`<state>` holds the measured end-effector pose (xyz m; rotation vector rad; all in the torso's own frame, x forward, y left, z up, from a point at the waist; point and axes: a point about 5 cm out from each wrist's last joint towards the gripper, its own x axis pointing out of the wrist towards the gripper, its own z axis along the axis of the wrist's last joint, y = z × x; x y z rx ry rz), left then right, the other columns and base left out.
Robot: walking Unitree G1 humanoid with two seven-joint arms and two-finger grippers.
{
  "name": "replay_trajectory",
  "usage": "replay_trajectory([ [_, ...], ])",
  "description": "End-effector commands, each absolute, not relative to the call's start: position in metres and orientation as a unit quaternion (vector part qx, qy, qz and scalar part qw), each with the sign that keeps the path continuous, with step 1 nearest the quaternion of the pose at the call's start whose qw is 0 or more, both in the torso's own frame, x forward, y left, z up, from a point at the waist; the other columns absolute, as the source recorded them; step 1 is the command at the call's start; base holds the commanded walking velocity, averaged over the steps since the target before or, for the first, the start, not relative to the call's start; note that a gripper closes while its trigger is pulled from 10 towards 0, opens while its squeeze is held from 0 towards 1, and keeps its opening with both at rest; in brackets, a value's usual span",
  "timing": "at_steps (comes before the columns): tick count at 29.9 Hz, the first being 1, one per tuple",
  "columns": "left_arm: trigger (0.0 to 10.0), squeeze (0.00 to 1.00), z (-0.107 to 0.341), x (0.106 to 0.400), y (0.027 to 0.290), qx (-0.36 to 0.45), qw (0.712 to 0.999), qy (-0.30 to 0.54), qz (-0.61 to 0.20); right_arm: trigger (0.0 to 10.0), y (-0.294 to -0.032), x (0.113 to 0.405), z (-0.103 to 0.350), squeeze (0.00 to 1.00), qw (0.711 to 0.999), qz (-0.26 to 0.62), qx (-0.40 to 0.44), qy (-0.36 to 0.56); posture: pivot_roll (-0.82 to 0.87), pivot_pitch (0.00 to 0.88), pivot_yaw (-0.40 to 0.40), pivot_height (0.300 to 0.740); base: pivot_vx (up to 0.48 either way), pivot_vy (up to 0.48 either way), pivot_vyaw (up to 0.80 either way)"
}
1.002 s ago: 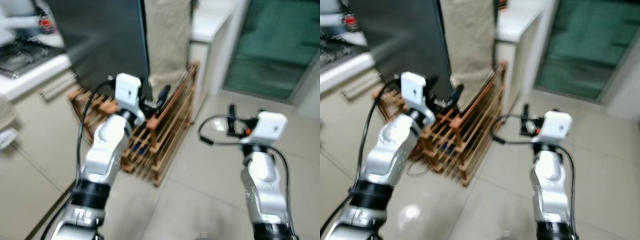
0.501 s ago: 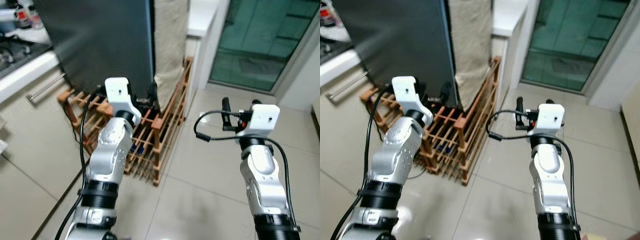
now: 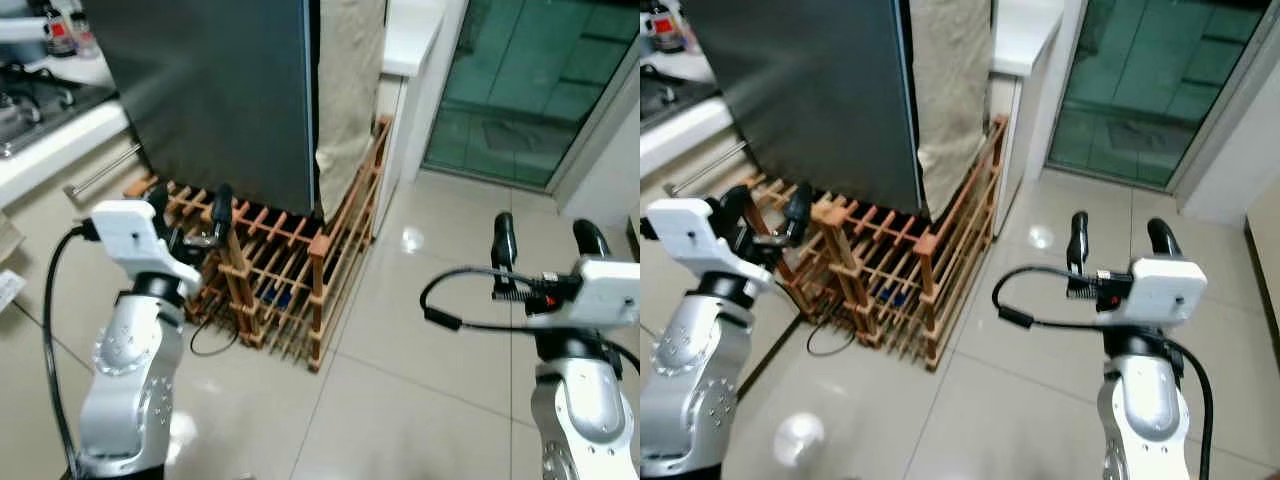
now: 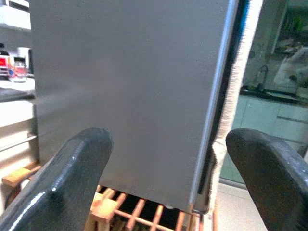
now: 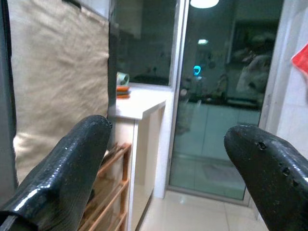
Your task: Restocking fridge
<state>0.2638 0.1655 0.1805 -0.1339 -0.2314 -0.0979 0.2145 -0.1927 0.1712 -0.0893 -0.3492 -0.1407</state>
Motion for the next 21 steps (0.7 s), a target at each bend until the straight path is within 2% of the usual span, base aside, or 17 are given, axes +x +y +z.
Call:
replay_trajectory([
  [1,10.0,0.00,0.188,0.270,0.151,-0.068,0.987,-0.123,-0.076,10.0,-0.194,0.218,0.173,0.00,0.979,-0.082,-0.049,-0.180,-0.14,0.000,0.031,0.736,0.000,0.000,0.00],
  [6,10.0,0.00,0.200,0.275,0.135,-0.118,0.976,-0.137,-0.121,10.0,-0.199,0.230,0.174,0.00,0.978,-0.093,-0.053,-0.179,-0.15,0.000,0.042,0.736,0.414,0.000,0.00],
  [12,10.0,0.00,0.200,0.280,0.124,-0.112,0.973,-0.128,-0.154,10.0,-0.198,0.240,0.169,0.00,0.982,-0.080,-0.060,-0.162,-0.14,0.000,0.038,0.736,0.480,0.000,0.00],
  [21,10.0,0.00,0.199,0.289,0.119,-0.116,0.974,-0.116,-0.154,10.0,-0.195,0.251,0.164,0.00,0.984,-0.068,-0.064,-0.153,-0.14,0.000,0.041,0.736,0.480,0.000,0.00],
])
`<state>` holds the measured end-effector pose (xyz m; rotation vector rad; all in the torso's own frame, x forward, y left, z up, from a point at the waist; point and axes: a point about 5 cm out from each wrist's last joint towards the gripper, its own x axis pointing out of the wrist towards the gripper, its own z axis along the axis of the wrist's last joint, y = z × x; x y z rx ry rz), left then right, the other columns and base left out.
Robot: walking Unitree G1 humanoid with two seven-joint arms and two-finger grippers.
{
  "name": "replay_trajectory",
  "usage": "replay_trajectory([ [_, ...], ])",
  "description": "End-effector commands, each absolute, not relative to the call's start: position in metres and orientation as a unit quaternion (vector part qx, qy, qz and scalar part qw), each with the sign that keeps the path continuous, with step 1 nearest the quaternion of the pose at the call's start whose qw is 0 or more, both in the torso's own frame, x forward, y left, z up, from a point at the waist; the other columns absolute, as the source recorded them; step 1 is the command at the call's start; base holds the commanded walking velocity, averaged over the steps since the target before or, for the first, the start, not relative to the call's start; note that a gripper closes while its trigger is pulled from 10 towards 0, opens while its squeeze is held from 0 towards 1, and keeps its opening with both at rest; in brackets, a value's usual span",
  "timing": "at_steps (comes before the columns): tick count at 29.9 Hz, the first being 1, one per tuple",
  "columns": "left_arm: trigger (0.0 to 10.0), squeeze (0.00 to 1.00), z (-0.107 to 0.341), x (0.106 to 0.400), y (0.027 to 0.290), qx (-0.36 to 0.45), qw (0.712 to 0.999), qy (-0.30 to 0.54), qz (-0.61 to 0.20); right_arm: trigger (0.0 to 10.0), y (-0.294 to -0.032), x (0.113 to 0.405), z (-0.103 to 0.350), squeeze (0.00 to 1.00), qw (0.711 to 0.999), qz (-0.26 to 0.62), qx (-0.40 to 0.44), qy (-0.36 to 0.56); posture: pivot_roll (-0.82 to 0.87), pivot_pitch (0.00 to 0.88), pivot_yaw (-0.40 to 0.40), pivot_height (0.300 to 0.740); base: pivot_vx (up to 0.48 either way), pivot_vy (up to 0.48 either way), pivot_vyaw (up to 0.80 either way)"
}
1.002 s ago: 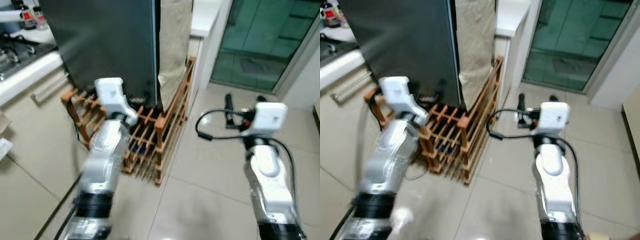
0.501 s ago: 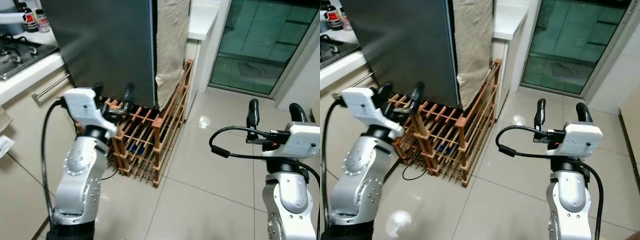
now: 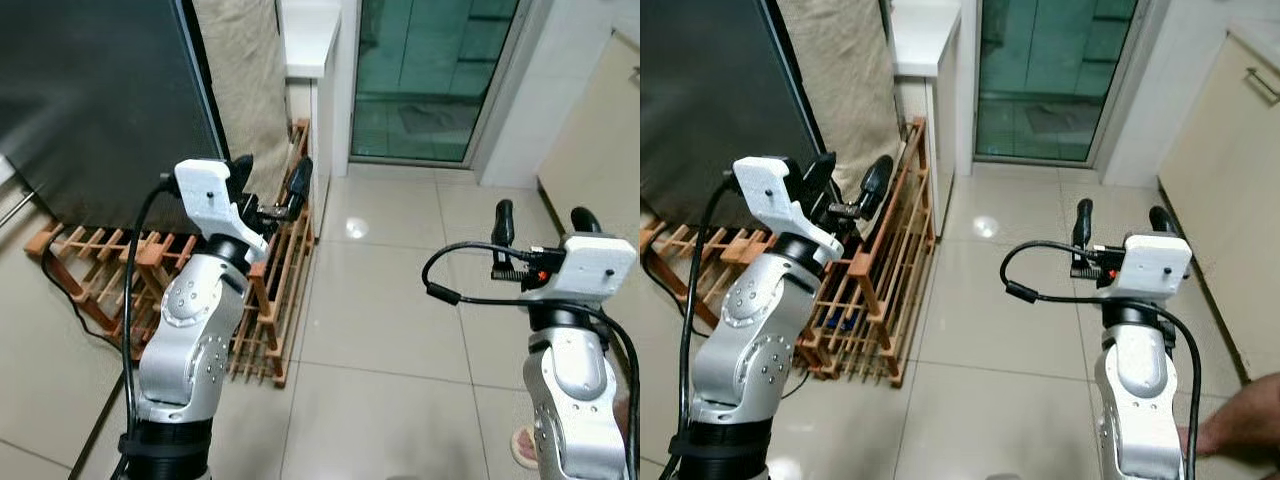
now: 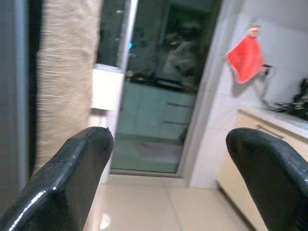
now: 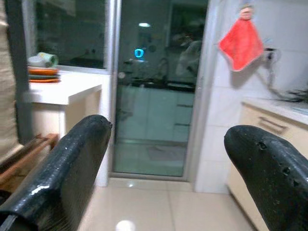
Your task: Restocking fridge
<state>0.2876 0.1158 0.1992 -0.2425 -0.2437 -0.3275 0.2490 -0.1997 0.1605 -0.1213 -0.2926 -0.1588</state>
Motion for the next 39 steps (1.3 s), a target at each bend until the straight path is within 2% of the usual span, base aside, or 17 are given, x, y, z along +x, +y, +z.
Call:
replay_trajectory([
  [1,10.0,0.00,0.199,0.289,0.119,-0.119,0.975,-0.113,-0.152,10.0,-0.195,0.251,0.164,0.00,0.984,-0.068,-0.064,-0.152,-0.14,0.000,0.041,0.736,0.480,0.000,0.00],
  [9,10.0,0.00,0.198,0.292,0.123,-0.138,0.976,-0.112,-0.126,10.0,-0.195,0.252,0.160,0.00,0.985,-0.060,-0.069,-0.143,-0.15,0.000,0.039,0.736,0.446,0.061,0.00],
  [17,10.0,0.00,0.200,0.294,0.132,-0.137,0.980,-0.117,-0.090,10.0,-0.195,0.254,0.158,0.00,0.986,-0.054,-0.073,-0.138,-0.15,0.000,0.035,0.736,0.000,0.000,0.00],
  [21,10.0,0.00,0.204,0.300,0.130,-0.142,0.979,-0.113,-0.096,10.0,-0.193,0.256,0.157,0.00,0.987,-0.051,-0.069,-0.138,-0.14,0.000,0.040,0.736,0.000,0.000,0.00],
  [29,10.0,0.00,0.198,0.343,0.110,-0.093,0.987,-0.072,-0.107,10.0,-0.186,0.256,0.155,0.00,0.989,-0.043,-0.053,-0.129,-0.17,0.000,0.067,0.736,0.000,0.000,0.00],
  [39,10.0,0.00,0.196,0.356,0.104,-0.100,0.989,-0.053,-0.096,10.0,-0.183,0.245,0.152,0.00,0.990,-0.045,-0.049,-0.122,-0.22,0.000,0.099,0.736,0.000,0.000,0.00],
])
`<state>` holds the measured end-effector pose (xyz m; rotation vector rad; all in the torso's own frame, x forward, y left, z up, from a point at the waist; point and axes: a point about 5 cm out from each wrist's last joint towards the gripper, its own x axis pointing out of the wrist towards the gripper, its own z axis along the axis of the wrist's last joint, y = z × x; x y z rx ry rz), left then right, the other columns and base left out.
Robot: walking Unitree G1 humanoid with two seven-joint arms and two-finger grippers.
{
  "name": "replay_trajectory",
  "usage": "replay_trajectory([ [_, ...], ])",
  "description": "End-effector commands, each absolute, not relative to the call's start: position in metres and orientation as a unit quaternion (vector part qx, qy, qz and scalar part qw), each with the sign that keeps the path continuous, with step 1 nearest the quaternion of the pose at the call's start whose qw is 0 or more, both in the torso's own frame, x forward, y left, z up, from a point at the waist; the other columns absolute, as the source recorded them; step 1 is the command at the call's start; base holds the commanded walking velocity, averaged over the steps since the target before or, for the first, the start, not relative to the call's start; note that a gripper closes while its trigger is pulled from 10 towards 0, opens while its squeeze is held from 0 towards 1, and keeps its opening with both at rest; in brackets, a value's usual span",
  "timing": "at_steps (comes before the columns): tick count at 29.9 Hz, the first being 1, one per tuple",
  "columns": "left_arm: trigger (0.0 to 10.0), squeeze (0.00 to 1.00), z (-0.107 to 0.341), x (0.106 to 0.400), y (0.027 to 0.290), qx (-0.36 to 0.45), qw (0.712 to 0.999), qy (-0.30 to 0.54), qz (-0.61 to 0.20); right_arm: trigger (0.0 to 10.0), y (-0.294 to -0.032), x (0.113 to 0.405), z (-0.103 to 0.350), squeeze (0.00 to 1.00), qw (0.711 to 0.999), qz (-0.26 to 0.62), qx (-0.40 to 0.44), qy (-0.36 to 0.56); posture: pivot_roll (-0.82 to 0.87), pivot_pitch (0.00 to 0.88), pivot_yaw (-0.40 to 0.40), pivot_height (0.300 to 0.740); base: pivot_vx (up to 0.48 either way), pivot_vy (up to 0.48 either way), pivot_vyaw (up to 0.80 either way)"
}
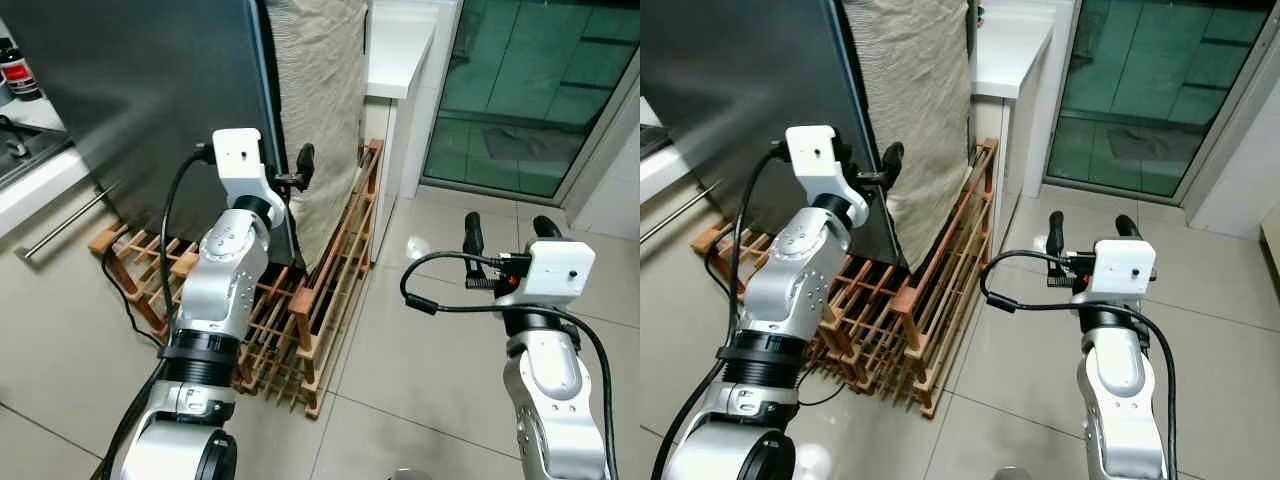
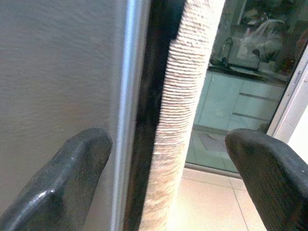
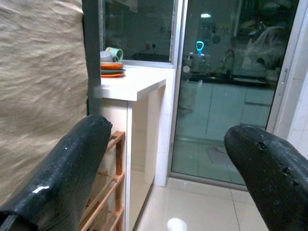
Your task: Restocking fridge
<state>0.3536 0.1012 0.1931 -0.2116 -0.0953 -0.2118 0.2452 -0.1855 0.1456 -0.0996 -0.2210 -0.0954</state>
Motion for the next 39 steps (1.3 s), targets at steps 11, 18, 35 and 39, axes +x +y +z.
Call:
replay_trajectory([
  [11,10.0,0.00,0.193,0.360,0.100,-0.116,0.987,-0.051,-0.098,10.0,-0.185,0.236,0.148,0.00,0.992,-0.048,-0.052,-0.106,-0.22,0.000,0.105,0.736,0.000,0.000,0.00],
  [18,10.0,0.00,0.197,0.356,0.100,-0.127,0.985,-0.050,-0.108,10.0,-0.184,0.235,0.145,0.00,0.992,-0.051,-0.051,-0.102,-0.22,0.000,0.123,0.736,0.000,0.000,0.00],
  [35,10.0,0.00,0.196,0.336,0.104,-0.134,0.981,-0.016,-0.140,10.0,-0.183,0.237,0.141,0.00,0.993,-0.050,-0.051,-0.093,-0.20,0.000,0.106,0.736,0.000,0.000,0.00],
  [39,10.0,0.00,0.199,0.339,0.093,-0.152,0.977,-0.018,-0.148,10.0,-0.184,0.238,0.143,0.00,0.993,-0.049,-0.052,-0.095,-0.21,0.000,0.104,0.736,0.000,0.000,0.00],
])
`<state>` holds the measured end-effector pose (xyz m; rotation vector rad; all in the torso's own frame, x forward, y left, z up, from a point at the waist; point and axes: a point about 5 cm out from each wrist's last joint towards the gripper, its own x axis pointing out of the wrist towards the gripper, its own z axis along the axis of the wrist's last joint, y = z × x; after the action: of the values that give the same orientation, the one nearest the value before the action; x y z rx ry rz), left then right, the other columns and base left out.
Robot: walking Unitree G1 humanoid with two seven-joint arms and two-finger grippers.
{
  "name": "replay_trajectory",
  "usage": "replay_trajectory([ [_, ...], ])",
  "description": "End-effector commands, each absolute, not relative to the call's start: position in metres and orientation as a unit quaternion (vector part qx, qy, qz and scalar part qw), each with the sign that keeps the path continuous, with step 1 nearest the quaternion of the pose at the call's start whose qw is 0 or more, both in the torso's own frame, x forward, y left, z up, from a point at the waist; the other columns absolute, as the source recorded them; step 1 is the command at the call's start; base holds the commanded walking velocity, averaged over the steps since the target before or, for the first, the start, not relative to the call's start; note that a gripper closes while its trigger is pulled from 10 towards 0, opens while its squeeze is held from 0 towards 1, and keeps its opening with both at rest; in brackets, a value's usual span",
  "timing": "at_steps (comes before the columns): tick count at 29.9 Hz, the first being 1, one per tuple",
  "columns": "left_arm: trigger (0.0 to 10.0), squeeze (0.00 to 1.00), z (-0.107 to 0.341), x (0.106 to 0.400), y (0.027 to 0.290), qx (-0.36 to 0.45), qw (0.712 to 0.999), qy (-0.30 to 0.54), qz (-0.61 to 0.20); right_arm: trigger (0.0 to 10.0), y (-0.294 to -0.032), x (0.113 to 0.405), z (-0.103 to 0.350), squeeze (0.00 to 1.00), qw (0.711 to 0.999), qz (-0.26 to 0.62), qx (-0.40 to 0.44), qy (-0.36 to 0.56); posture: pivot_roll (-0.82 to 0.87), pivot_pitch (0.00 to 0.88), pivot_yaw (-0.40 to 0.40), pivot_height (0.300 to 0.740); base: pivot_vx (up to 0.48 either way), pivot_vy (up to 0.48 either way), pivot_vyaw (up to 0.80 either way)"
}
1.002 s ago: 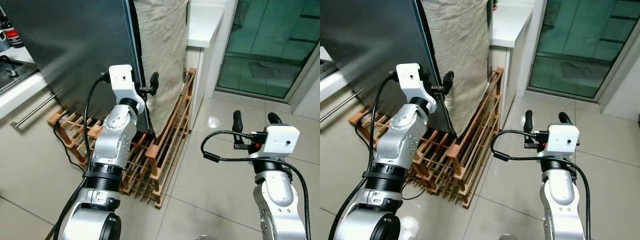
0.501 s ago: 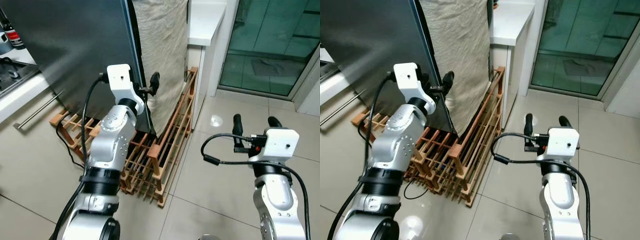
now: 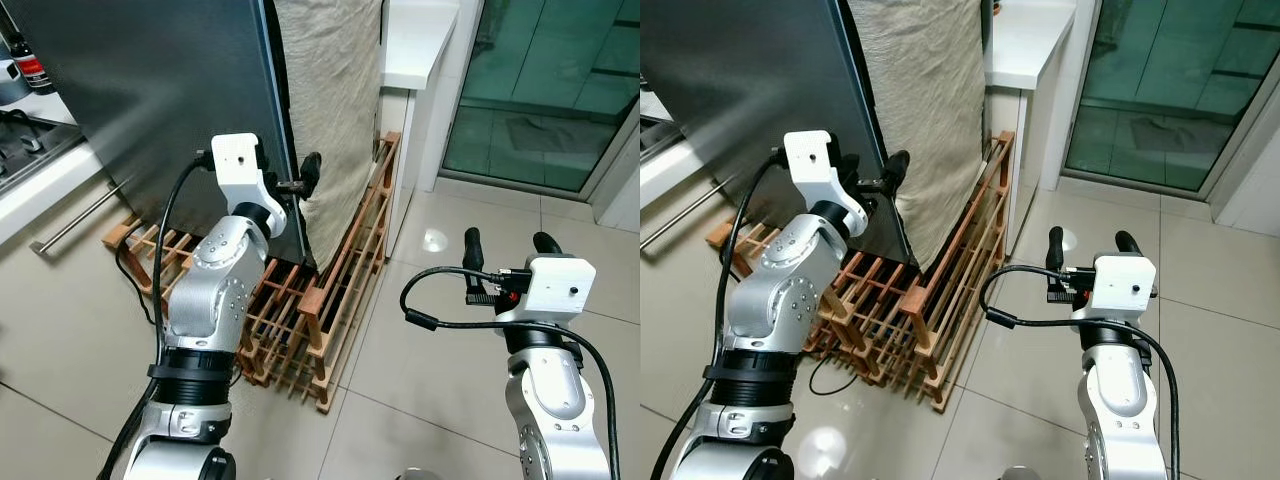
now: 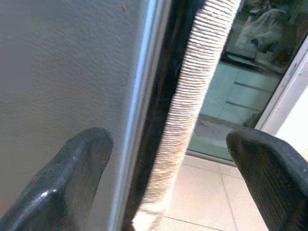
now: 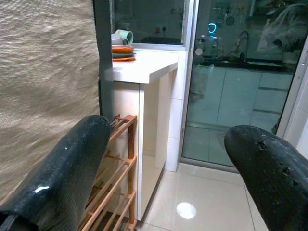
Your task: Restocking fridge
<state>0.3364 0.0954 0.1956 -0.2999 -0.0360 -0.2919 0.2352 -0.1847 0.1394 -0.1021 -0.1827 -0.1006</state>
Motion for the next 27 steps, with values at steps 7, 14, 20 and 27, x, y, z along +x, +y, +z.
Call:
replay_trajectory([
  [7,10.0,0.00,0.202,0.337,0.081,-0.164,0.972,-0.013,-0.169,10.0,-0.185,0.238,0.144,0.00,0.993,-0.049,-0.055,-0.096,-0.22,0.000,0.099,0.736,0.000,0.000,0.00],
  [14,10.0,0.00,0.202,0.341,0.074,-0.187,0.968,-0.010,-0.168,10.0,-0.188,0.238,0.145,0.00,0.992,-0.051,-0.060,-0.096,-0.23,0.000,0.089,0.736,0.000,0.000,0.00],
  [20,10.0,0.00,0.201,0.351,0.073,-0.182,0.972,-0.029,-0.145,10.0,-0.187,0.240,0.146,0.00,0.992,-0.048,-0.061,-0.096,-0.23,0.000,0.084,0.736,0.000,0.000,0.00],
  [27,10.0,0.00,0.201,0.352,0.070,-0.192,0.970,-0.031,-0.144,10.0,-0.188,0.240,0.146,0.00,0.992,-0.048,-0.062,-0.096,-0.24,0.000,0.085,0.736,0.000,0.000,0.00],
])
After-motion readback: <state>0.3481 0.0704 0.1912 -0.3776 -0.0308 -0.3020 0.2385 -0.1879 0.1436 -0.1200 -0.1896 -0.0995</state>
